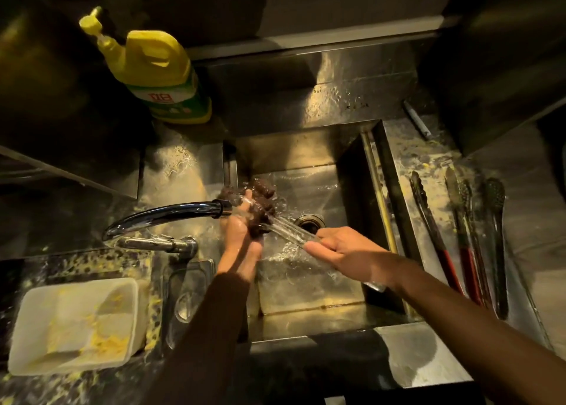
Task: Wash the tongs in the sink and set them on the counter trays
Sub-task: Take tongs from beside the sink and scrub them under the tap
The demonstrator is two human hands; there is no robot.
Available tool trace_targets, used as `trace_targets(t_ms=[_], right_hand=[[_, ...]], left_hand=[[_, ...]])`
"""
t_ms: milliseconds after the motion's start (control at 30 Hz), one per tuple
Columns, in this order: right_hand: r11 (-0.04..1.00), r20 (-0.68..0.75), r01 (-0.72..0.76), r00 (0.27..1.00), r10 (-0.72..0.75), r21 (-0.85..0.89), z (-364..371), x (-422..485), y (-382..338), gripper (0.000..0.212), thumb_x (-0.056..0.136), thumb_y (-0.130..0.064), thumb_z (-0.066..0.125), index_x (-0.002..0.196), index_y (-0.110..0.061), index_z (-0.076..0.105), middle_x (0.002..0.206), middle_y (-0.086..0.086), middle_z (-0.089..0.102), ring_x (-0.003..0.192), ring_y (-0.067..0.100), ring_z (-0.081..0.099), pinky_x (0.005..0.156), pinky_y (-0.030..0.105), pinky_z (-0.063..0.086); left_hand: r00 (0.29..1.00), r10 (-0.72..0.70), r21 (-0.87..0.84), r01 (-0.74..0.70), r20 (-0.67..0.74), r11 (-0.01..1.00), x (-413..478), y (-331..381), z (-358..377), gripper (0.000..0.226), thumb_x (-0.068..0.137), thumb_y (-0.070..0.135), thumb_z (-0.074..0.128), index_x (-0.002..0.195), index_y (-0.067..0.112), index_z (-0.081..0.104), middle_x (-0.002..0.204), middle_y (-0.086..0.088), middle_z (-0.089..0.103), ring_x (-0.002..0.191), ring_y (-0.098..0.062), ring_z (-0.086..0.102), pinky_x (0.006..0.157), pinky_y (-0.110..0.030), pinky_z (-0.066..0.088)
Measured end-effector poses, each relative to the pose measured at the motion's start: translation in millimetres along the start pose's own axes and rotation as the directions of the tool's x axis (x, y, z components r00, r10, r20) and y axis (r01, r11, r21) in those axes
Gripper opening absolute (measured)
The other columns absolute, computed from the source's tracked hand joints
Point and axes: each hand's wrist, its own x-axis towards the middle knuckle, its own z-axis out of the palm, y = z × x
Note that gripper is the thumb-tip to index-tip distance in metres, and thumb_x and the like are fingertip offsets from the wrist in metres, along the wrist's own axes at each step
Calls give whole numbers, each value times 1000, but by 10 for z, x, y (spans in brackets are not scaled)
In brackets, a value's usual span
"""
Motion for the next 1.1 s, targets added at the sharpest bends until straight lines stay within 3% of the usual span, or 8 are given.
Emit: trace_targets(t_ms=[133,367,467,567,733,800,933,1100], right_hand=[[996,-22,-6,1000,8,93,214,38,-68,54,100,-56,44,70,-13,55,80,5,52,68,18,50,69,42,45],[963,-140,19,990,19,267,328,174,-178,61,103,-55,38,73,-7,60,75,6,56,65,11,53,66,38,43],[961,-136,30,991,7,274,307,125,-117,61,104,-51,39,75,-2,62,78,9,56,65,10,52,65,33,41],[986,-127,48,992,-28,159,210,108,-66,48,102,-50,44,76,-14,61,83,4,55,69,9,53,66,33,43],[964,-65,115,989,-134,-239,-39,181,-77,64,97,-67,29,74,-21,66,89,-7,51,78,9,52,72,34,45],[960,-42,110,991,-125,-258,-121,121,-12,67,95,-69,27,73,-19,66,88,-6,50,78,11,52,71,34,45],[977,-27,82,996,-89,-197,-214,-44,188,58,93,-68,32,56,-28,50,75,-7,46,68,11,49,66,31,42],[993,28,-30,999,27,111,-108,-186,192,53,90,-63,44,59,-24,62,70,-15,52,62,0,49,60,18,40]], left_hand=[[988,-79,-166,100,130,981,-80,-127,-3,21,87,23,66,104,12,69,96,-9,71,76,-15,66,69,-28,54],[960,-212,99,197,182,975,-233,-412,-33,27,98,22,56,119,9,66,115,-15,72,98,-20,70,93,-39,55],[978,-81,405,-4,192,914,-95,-374,20,26,86,22,74,110,15,68,104,-13,75,85,-17,72,74,-35,59],[969,5,519,-137,248,844,-31,-279,-23,49,78,35,80,115,5,67,107,-18,74,79,-21,71,73,-34,54],[992,-30,150,11,121,989,-24,-117,28,69,67,47,80,123,10,64,113,-11,74,101,-29,72,87,-43,58],[999,-12,317,-5,52,948,47,-57,-8,77,55,61,86,113,14,66,108,-8,75,98,-27,72,85,-42,58],[980,167,570,-198,107,797,48,-11,-132,27,82,20,80,73,19,55,64,11,67,72,-21,58,71,-33,52],[987,154,261,-159,41,952,-33,-140,-165,17,100,14,52,88,20,63,104,-4,69,108,-32,62,104,-55,45]])
